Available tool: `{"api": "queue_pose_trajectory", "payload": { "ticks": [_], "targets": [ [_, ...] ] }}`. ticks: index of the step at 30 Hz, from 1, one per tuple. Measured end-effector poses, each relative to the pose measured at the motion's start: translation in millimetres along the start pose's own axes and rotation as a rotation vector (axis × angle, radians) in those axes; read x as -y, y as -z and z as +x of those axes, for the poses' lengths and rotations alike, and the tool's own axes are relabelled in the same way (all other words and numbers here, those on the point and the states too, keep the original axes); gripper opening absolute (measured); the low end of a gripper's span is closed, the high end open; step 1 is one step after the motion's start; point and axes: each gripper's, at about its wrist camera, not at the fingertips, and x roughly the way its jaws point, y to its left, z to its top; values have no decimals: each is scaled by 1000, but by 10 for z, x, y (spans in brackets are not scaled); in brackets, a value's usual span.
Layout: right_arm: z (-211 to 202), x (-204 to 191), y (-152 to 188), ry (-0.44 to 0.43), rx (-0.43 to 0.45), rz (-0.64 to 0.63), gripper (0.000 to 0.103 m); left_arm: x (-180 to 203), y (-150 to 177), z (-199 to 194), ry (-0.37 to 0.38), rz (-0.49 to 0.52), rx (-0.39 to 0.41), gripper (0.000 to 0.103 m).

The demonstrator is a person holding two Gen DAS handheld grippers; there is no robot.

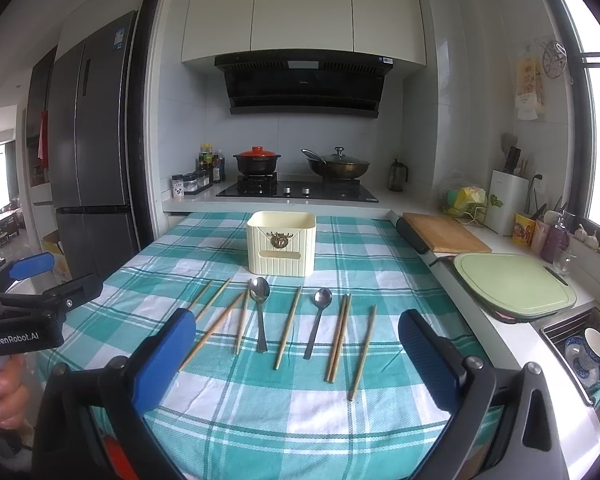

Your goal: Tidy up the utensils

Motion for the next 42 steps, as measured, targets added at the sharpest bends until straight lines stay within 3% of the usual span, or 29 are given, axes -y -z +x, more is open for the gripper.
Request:
{"api": "queue_pose_trajectory", "payload": {
  "ticks": [42],
  "targets": [
    [53,14,38,-12,-15,10,103,32,17,44,-1,6,-10,102]
  ]
}}
